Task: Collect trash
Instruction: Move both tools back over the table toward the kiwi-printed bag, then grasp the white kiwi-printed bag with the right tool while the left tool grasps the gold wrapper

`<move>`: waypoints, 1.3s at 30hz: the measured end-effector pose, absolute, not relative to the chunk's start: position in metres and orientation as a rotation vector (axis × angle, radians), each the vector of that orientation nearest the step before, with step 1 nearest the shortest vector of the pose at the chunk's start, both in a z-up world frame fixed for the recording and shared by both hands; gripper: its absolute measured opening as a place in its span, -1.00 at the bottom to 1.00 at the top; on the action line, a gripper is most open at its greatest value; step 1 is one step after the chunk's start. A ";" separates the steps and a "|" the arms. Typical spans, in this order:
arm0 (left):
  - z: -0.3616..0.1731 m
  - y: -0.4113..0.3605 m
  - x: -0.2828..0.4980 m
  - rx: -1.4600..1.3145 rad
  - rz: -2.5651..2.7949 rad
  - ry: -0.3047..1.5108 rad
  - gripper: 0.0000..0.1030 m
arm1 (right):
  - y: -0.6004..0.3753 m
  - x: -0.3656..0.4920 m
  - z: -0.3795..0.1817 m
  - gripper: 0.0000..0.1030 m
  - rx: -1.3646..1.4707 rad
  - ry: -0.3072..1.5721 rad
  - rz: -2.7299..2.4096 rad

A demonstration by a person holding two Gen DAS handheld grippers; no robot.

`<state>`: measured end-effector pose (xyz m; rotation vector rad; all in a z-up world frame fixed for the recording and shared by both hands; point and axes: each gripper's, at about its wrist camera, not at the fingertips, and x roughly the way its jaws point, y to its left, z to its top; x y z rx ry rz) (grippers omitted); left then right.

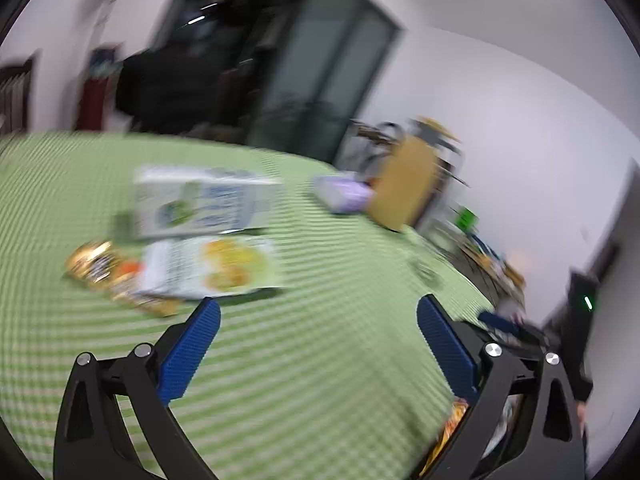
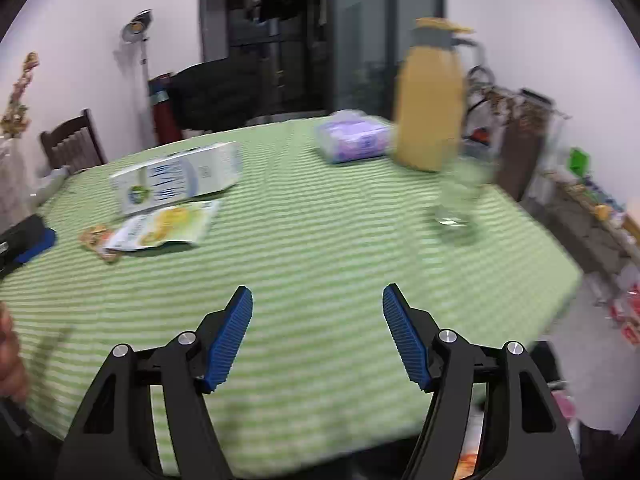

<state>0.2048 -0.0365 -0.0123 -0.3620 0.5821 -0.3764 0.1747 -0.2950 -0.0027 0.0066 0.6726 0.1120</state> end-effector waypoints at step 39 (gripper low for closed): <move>-0.068 0.116 0.302 -0.435 -0.098 0.833 -1.00 | -0.092 0.307 -0.065 -0.81 -0.583 0.741 0.328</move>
